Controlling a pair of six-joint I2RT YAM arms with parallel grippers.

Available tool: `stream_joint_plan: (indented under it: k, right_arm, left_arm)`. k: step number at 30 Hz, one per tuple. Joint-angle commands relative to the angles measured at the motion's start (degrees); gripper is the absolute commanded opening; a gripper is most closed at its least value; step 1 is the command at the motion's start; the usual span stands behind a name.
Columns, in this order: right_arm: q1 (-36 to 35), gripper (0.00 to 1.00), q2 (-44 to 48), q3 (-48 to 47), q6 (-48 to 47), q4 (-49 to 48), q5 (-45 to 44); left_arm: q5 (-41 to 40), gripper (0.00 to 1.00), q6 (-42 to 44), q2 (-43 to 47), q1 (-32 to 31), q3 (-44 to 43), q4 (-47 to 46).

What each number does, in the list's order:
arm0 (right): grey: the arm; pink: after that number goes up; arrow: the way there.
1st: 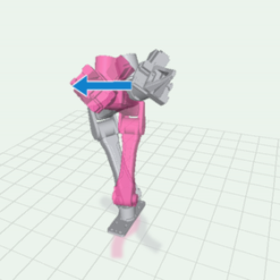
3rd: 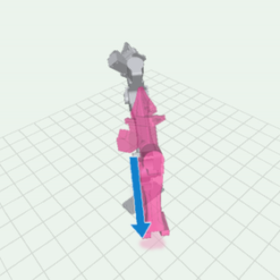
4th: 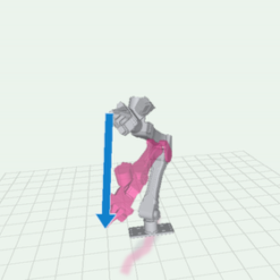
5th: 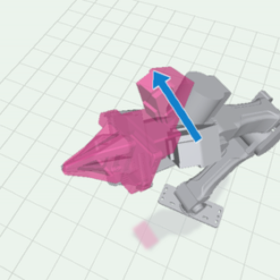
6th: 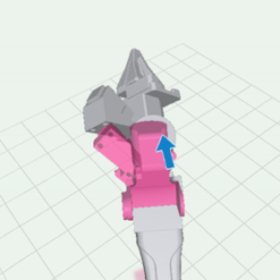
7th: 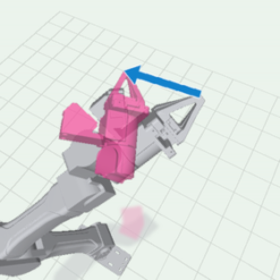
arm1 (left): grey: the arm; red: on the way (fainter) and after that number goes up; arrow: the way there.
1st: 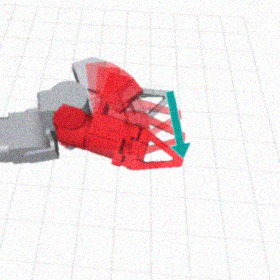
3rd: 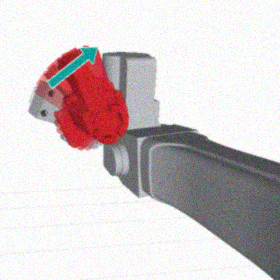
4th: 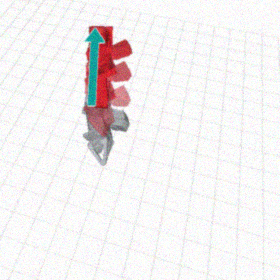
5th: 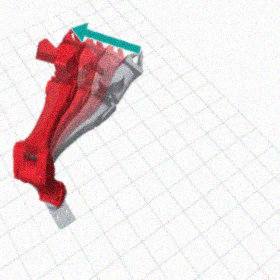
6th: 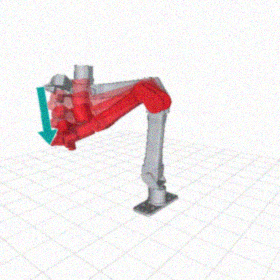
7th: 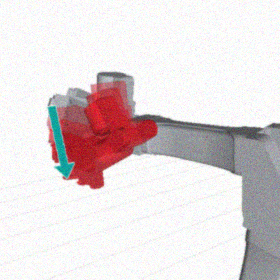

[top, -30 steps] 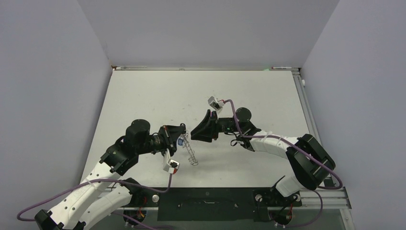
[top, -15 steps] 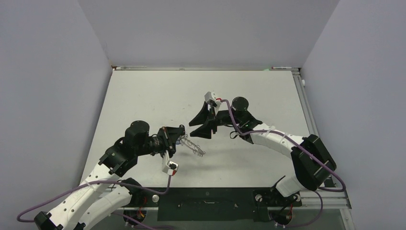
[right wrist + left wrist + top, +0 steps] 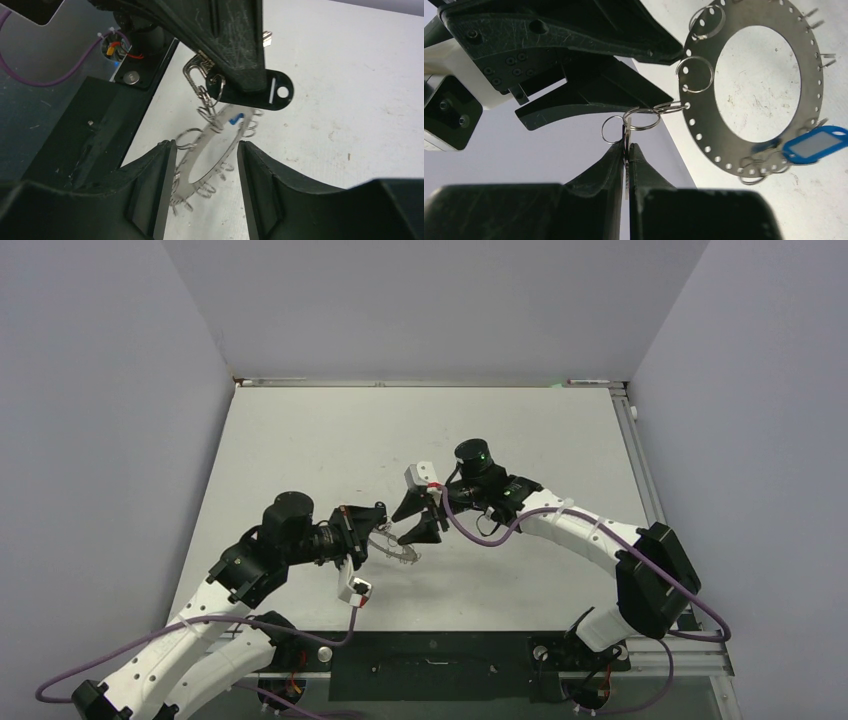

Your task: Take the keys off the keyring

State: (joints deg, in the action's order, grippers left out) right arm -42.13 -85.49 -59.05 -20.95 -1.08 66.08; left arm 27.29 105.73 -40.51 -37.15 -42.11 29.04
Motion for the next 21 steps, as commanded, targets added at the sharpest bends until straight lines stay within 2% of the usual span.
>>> stream_joint_plan:
  k: [1, 7, 17, 21]
  right_arm:
    - [-0.8, 0.48, -0.1, -1.8, -5.3, 2.0, 2.4]
    - [-1.2, 0.43, -0.4, -1.8, -2.2, -1.9, 2.6]
    - [-1.9, 0.41, -0.8, -1.9, 1.6, -5.2, 2.2]
    - [-2.2, 0.36, -1.1, -1.9, 1.7, -5.4, 1.6]
  left_arm:
    - [2.2, 0.00, 1.7, 0.1, -0.3, -0.8, -0.9]
    - [2.6, 0.00, 2.0, -0.2, -0.3, -1.1, -0.4]
    - [2.7, 0.00, 2.3, -0.3, -0.3, -1.2, -0.4]
    - [2.9, 0.00, 2.2, -0.2, -0.3, -1.0, -0.5]
